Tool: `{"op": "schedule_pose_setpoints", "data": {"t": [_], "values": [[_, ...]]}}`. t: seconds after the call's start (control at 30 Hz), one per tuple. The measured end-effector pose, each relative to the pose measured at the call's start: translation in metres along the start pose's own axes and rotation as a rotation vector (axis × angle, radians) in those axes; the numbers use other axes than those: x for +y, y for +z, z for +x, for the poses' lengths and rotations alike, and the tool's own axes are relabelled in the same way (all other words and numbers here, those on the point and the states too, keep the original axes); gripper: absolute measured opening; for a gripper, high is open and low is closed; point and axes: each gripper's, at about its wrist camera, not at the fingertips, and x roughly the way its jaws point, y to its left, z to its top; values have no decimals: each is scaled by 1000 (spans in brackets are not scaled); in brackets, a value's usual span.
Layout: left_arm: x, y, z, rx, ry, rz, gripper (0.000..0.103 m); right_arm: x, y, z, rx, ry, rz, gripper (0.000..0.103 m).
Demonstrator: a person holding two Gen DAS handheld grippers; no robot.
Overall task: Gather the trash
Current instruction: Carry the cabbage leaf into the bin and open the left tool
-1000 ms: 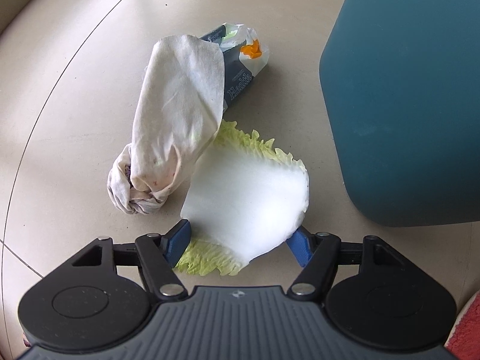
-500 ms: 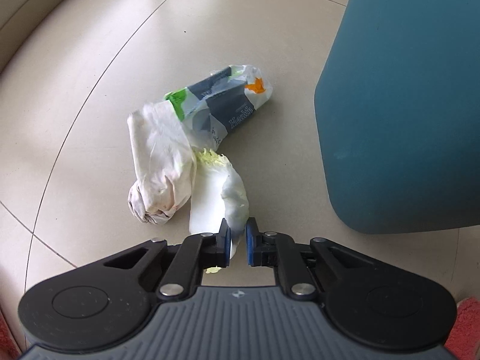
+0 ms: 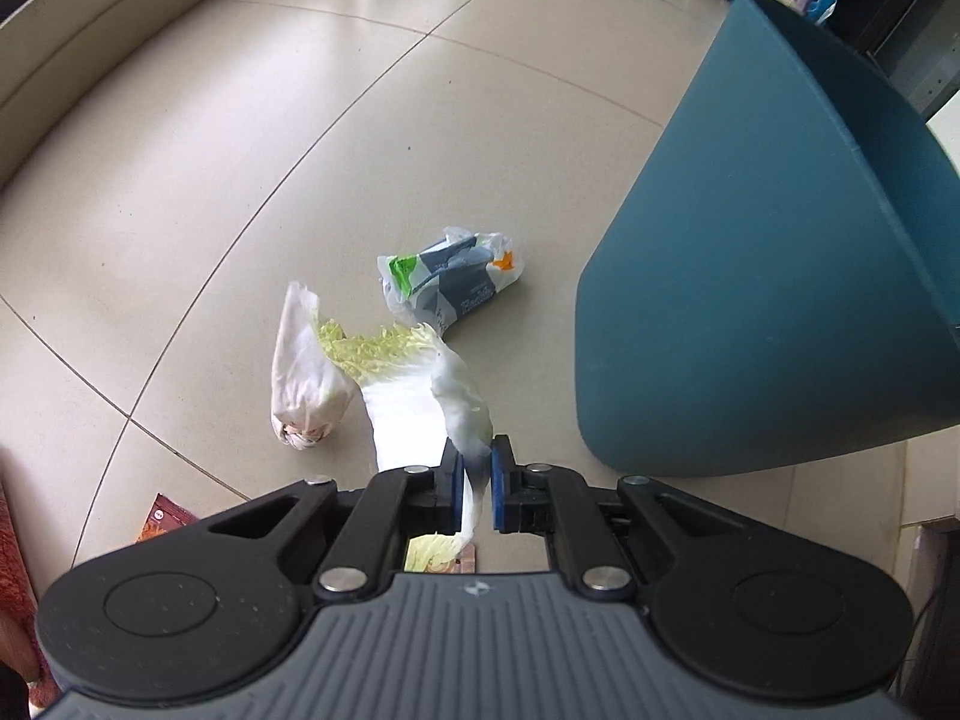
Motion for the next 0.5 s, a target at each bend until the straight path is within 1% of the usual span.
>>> {"op": "schedule_pose_setpoints", "data": {"t": [0.13,0.3,0.4,0.5], "values": [[-8,4,-40,-44,-33,15,8,0,1,-2,-1,1,1,9],[-24,7,-78,-85,-76,31,8,-1,1,-2,-3,3,6,10],[-45,13,-97,-118,-89,79,8,-1,1,-3,-5,4,7,10],[-67,27,-116,-159,-121,114,8,-1,1,-3,-5,5,8,10]]}}
